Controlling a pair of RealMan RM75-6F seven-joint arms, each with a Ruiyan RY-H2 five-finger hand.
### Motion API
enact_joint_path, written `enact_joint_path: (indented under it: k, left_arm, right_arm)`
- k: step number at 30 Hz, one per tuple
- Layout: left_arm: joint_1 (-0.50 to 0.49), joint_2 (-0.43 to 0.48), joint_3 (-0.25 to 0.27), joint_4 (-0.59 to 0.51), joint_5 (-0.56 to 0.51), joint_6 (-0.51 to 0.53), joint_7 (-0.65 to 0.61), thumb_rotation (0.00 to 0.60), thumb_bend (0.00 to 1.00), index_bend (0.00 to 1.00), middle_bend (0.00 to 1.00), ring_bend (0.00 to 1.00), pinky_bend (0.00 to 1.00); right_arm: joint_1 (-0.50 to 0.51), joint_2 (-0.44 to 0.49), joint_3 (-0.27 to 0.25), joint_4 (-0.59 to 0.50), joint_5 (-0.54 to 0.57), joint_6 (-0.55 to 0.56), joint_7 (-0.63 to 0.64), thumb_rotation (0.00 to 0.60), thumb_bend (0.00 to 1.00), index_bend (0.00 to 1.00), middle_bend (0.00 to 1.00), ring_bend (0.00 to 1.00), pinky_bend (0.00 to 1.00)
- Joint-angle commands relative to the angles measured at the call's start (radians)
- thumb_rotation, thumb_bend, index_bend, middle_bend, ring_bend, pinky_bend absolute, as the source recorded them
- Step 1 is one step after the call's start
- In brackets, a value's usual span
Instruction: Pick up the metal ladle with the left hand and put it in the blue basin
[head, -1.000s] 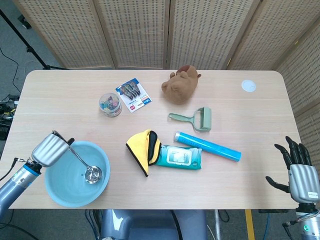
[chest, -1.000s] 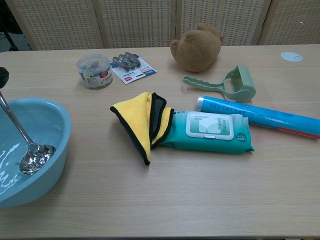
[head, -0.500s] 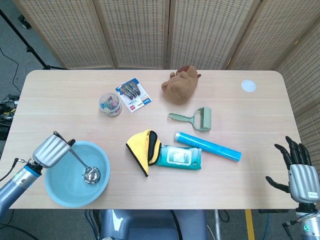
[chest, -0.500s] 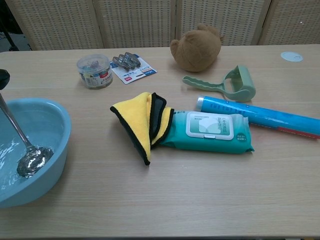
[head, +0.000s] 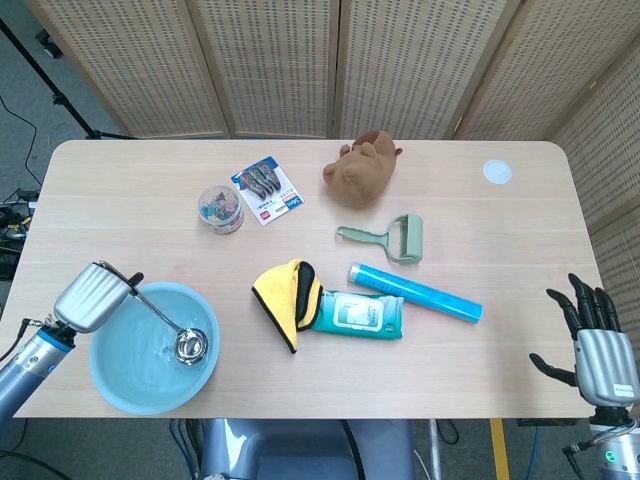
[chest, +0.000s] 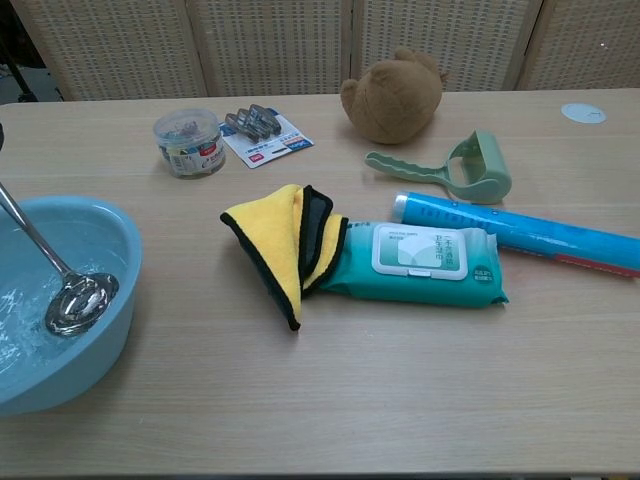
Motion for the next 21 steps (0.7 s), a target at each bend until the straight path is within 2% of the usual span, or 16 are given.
enact_joint_path:
  k: [1, 11, 21]
  left_arm:
    - [0.011, 0.025, -0.009, -0.014, -0.007, 0.032, -0.055, 0.6, 0.45, 0.94, 0.96, 0.93, 0.98]
    - [0.032, 0.1, -0.015, -0.067, 0.002, 0.089, -0.113, 0.6, 0.45, 0.94, 0.96, 0.93, 0.98]
    - [0.049, 0.144, -0.007, -0.085, 0.02, 0.105, -0.11, 0.6, 0.45, 0.94, 0.96, 0.93, 0.98]
  right_arm:
    - [0.0, -0.002, -0.001, 0.0, -0.001, 0.0, -0.004, 0.6, 0.0, 0.15, 0.0, 0.0, 0.0]
    - [0.0, -0.008, -0.004, 0.001, -0.005, 0.001, -0.014, 0.6, 0.0, 0.15, 0.0, 0.0, 0.0]
    - [-0.001, -0.014, -0.009, -0.003, -0.014, 0.003, -0.026, 0.6, 0.0, 0.15, 0.0, 0.0, 0.0]
